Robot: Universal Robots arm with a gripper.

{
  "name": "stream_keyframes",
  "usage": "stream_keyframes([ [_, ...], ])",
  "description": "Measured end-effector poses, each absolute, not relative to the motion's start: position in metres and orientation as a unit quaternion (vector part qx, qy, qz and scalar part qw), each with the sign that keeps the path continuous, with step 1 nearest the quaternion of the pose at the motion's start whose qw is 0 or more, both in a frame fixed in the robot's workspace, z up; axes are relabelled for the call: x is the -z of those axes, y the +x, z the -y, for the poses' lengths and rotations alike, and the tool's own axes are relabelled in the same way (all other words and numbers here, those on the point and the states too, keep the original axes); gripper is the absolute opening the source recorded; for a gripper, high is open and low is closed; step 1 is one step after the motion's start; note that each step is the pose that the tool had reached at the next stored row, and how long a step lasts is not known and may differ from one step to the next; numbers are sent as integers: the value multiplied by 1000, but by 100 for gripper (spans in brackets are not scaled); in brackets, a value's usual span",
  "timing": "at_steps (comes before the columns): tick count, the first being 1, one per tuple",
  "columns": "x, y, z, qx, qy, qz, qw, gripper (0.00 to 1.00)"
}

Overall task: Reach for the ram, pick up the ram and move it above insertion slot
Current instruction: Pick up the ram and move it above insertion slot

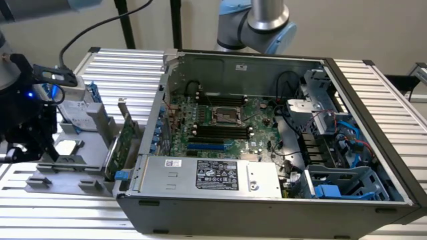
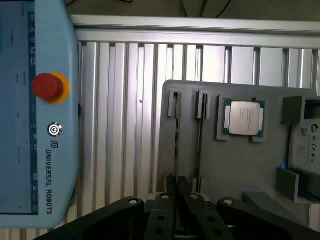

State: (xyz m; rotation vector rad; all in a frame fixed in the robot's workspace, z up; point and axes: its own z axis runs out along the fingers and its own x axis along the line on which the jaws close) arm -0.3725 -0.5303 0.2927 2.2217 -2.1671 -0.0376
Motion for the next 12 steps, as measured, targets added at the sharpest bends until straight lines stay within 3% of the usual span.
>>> stream_keyframes([
  [12,-348,-342,530,16,722,692,15,14],
])
